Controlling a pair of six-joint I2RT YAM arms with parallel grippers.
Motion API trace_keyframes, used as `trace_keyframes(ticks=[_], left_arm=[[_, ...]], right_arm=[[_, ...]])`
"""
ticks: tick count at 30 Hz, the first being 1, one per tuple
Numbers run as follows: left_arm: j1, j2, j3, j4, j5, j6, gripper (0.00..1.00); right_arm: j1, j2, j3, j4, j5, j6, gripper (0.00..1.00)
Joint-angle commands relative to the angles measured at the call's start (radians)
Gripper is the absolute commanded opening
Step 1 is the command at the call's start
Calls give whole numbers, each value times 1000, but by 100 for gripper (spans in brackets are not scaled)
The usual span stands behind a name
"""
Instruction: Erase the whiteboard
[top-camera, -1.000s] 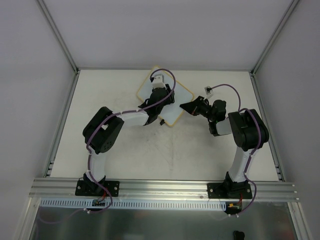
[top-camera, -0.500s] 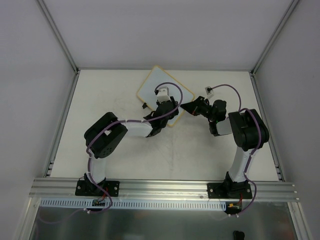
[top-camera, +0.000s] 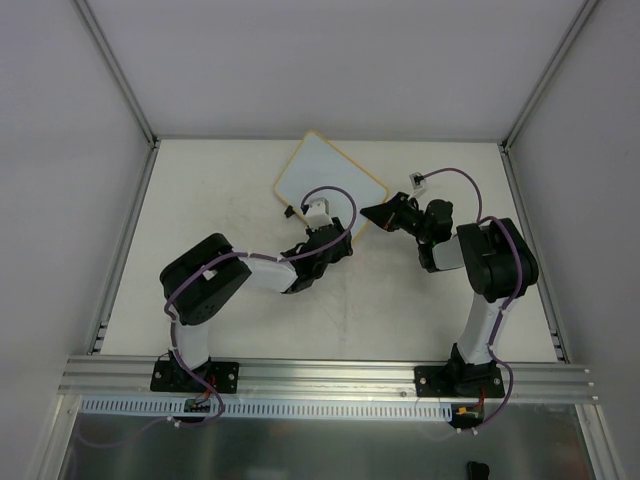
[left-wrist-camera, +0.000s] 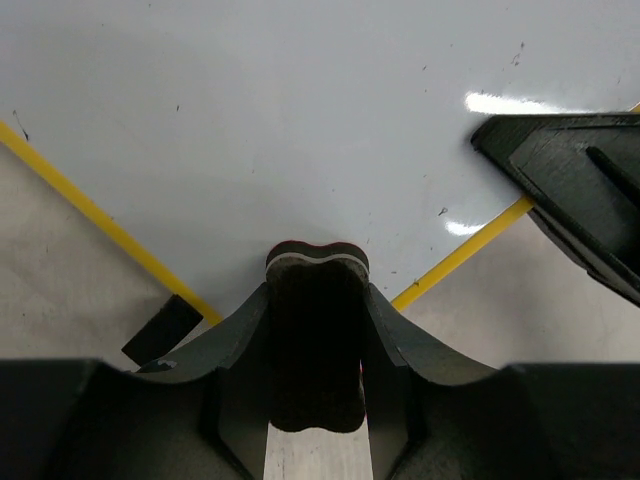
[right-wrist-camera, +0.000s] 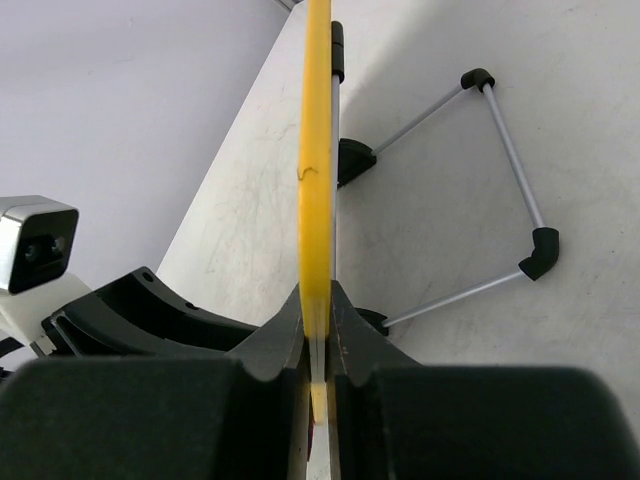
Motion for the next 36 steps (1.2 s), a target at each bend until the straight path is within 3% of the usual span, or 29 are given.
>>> trace_keyframes(ticks=[1,6,14,18,19,22,24,30,36], left_arm=[[-40,55,-62,-194,115,-62,0],[-52,-46,-105,-198,104,-27,0],[-14,-465,-252,-425,132,-1,0],[150,-664,-367,-534,282,-44,0],[245,-733,-388,-560,323,-44,0],[362,-825,-422,-635,348,-10,1],[403,-827,-395,-696,334,22,4],[587,-643,-313,-727,483,48,0],[646,-488,-231,-729,561,79,0]], right_arm=[[32,-48,6,255,-74,-4,0],[31,-47,8,255,-74,-4,0],[32,-48,8,255,-71,-7,0],[32,-47,11,255,-74,-7,0],[32,-47,11,255,-73,-5,0],[35,-48,8,255,-71,-12,0],[34,-48,11,255,-73,-13,0],[38,-48,9,255,-73,-13,0],[37,-48,11,255,-74,-15,0]])
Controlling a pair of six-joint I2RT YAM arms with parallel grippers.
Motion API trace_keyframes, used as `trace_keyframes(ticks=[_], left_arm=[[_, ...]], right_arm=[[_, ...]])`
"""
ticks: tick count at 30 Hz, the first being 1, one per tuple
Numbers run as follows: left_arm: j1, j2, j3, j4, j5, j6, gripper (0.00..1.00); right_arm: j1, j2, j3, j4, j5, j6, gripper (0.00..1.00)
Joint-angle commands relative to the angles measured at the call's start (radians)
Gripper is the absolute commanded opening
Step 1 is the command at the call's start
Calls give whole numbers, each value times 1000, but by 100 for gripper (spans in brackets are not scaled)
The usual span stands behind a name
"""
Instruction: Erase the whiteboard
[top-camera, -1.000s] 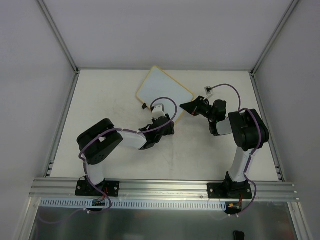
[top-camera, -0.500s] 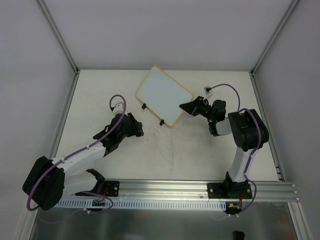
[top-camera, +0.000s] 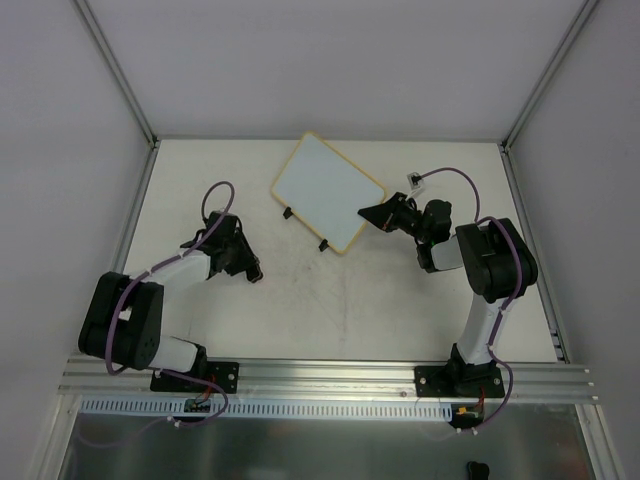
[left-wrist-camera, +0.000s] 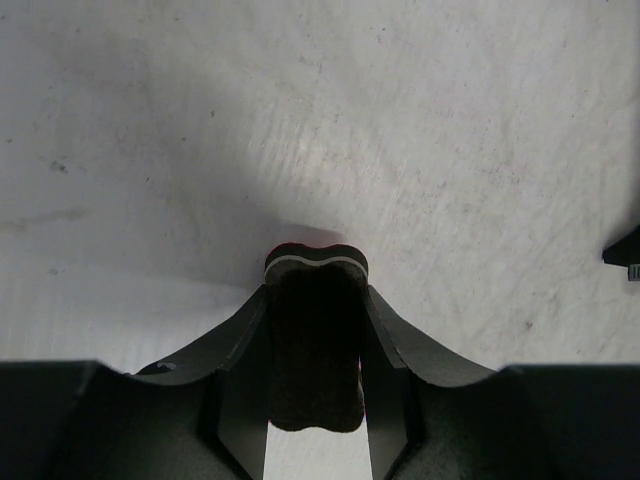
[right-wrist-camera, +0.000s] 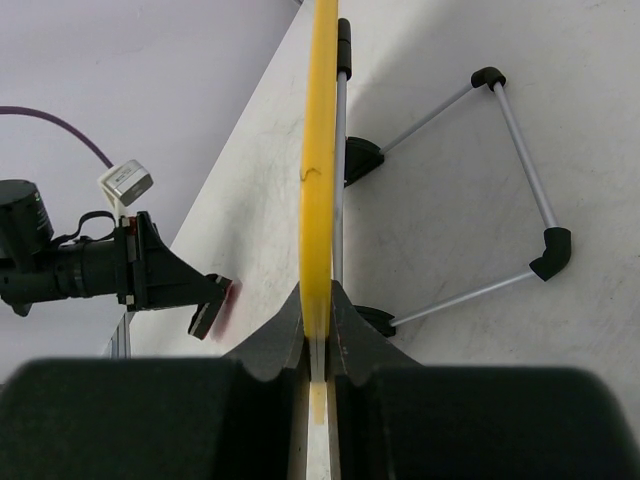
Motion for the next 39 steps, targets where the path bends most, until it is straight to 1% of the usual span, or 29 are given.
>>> trace_keyframes(ticks=[1,3,8,10,11,13,14,15,18,21,27,30,31,32,33,34,35,37,39], left_arm=[[25,80,84,-21,105,45,0],[39,112,107,-22,156,62,0],[56,160,123,-24,194,74,1],[59,172,124,-28,202,69,8],[60,174,124,-27,203,68,13],[62,166,123,-30,202,69,21],[62,163,120,-30,197,68,35],[62,159,117,-30,196,66,40],[62,145,106,-30,193,66,53],[62,125,92,-30,188,62,62],[62,70,61,-30,171,48,64],[62,7,19,-25,133,23,65],[60,-50,2,-21,118,19,66],[59,-87,-18,-8,105,11,66],[57,-128,-73,33,96,9,67],[56,-210,-103,53,81,6,68],[56,-249,-130,62,76,0,70],[54,-349,-201,101,67,-3,73],[52,-390,-239,102,64,2,76]], right_arm=[[24,-45,12,246,-62,-9,0],[26,-44,11,246,-62,-9,0],[26,-44,12,246,-64,-11,0],[26,-43,12,246,-62,-9,0],[24,-43,12,246,-64,-9,0],[24,-44,12,246,-62,-8,0],[26,-44,11,246,-62,-9,0],[24,-44,12,246,-62,-9,0],[24,-46,11,246,-62,-8,0],[24,-44,14,246,-65,-9,0],[24,-44,11,246,-65,-8,0],[24,-44,11,247,-65,-9,0],[24,-44,11,246,-65,-11,1],[24,-48,11,246,-65,-11,7],[24,-46,11,246,-65,-12,11],[26,-46,11,246,-65,-14,13],[26,-48,9,246,-64,-15,18],[24,-46,11,246,-64,-15,24],[26,-46,12,247,-65,-15,28]])
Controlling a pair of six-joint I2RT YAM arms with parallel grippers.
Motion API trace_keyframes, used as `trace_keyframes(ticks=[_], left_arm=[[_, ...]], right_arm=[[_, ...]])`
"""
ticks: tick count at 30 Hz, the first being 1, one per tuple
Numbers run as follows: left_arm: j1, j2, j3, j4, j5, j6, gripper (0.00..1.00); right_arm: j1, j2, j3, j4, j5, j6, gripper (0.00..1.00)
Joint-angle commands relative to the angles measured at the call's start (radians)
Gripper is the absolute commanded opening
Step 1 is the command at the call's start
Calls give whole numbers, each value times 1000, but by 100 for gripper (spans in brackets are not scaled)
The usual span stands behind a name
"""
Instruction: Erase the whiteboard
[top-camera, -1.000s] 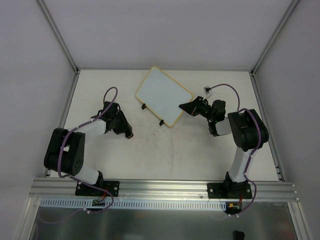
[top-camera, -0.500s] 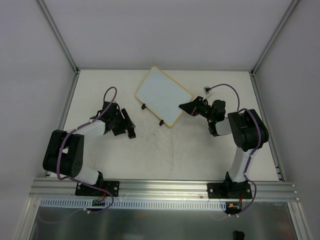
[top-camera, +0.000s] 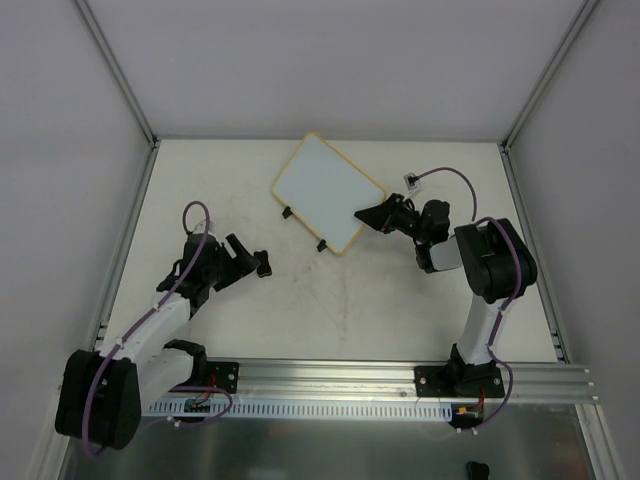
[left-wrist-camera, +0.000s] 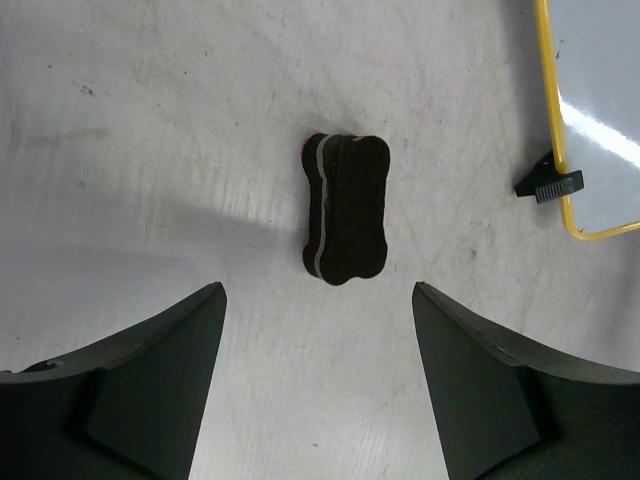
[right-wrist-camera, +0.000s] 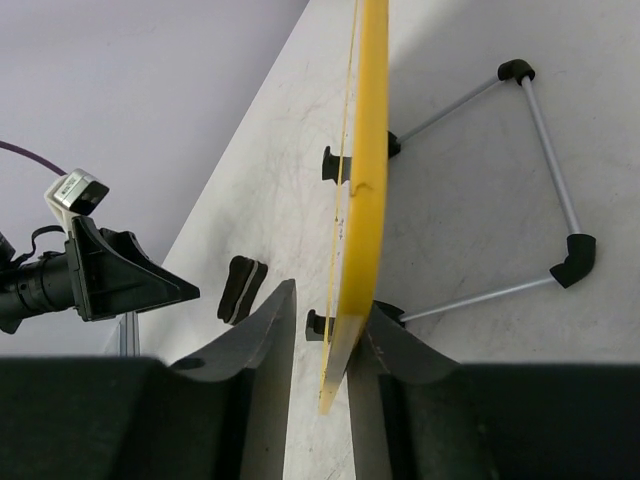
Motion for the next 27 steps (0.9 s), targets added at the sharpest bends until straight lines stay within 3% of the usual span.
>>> trace_keyframes(ticks=[1,11,15,18,27], left_arm=[[-4,-90,-60,49,-34,-12,76],[-5,-255,-164,61,-17,-21,82],[-4,-274,-176,71,-14,-19,85],[-5,-251,-170,75,-10,-18,86],[-5,-259,-179,91,1,-13,90]], right_arm=[[15,-45,14,246,-40,-13,29],[15,-45,9,246,-31,-16,46],[10,-43,6,246,-17,-13,68],[1,-45,0,247,-6,-4,77],[-43,-122,-92,246,63,-41,86]])
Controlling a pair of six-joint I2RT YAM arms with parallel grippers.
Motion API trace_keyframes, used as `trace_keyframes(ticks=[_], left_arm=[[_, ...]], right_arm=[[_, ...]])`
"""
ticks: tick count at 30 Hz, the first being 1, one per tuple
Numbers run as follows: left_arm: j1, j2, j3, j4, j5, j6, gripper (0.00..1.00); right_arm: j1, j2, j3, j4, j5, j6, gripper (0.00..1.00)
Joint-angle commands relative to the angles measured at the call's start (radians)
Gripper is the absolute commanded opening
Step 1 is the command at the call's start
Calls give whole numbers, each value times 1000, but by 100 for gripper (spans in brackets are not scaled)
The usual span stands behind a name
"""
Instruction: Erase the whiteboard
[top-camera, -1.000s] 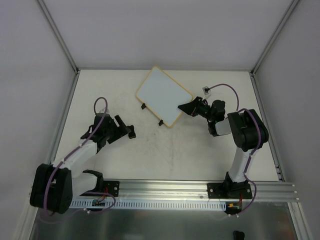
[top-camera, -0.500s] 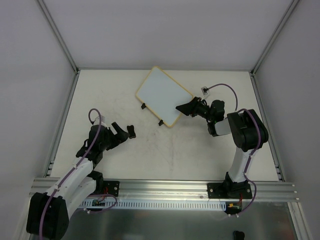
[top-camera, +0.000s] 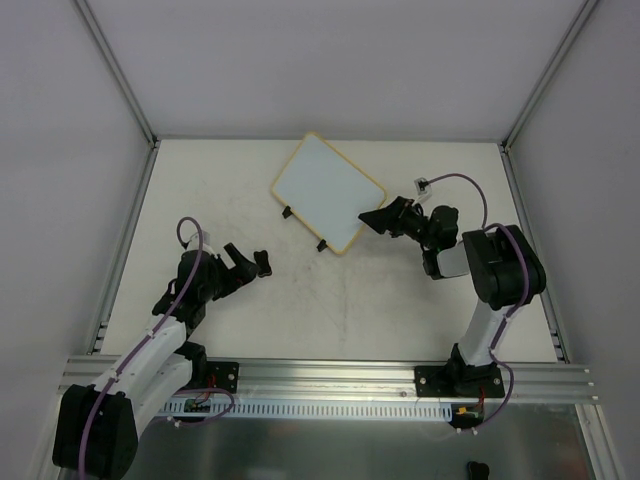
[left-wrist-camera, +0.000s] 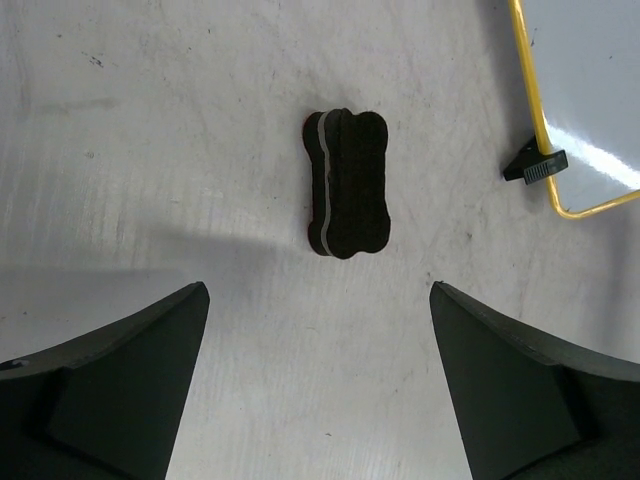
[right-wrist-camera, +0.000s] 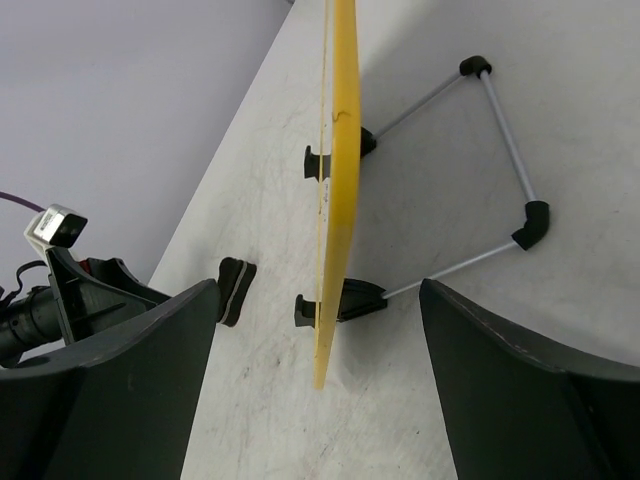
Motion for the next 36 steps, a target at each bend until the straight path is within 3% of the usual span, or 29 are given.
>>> trace_keyframes(ticks=[1,2,7,9,21,28,29,32,36], left_arm=[[-5,-14,-10,39,5,-4,94],[-5,-17,-11,41,7,-2,98],[-5,-36,-25,64,11,1,99],[-4,-45,-37,74,21,7,99],[-17,-224,-123,130,48,15,99],[-24,-281,-151,143,60,12,99],[-25,-306,-155,146,62,13,99],[-31,-350,-175,157,68,15,99],[-36,-363,-181,166,83,19,99]], right_arm=[[-17,-78,-29,244,39,-38,86],[-17,-85,-35,244,39,-43,86],[-20,-139,-80,244,42,-61,90],[-27,-170,-103,244,21,-66,96],[-73,-663,-498,199,97,58,99],[-69,-1091,-566,-247,82,-69,99],[-67,-1149,-568,-393,85,-90,99],[-58,-1358,-578,-601,103,-141,99],[-58,-1521,-595,-759,102,-149,99]])
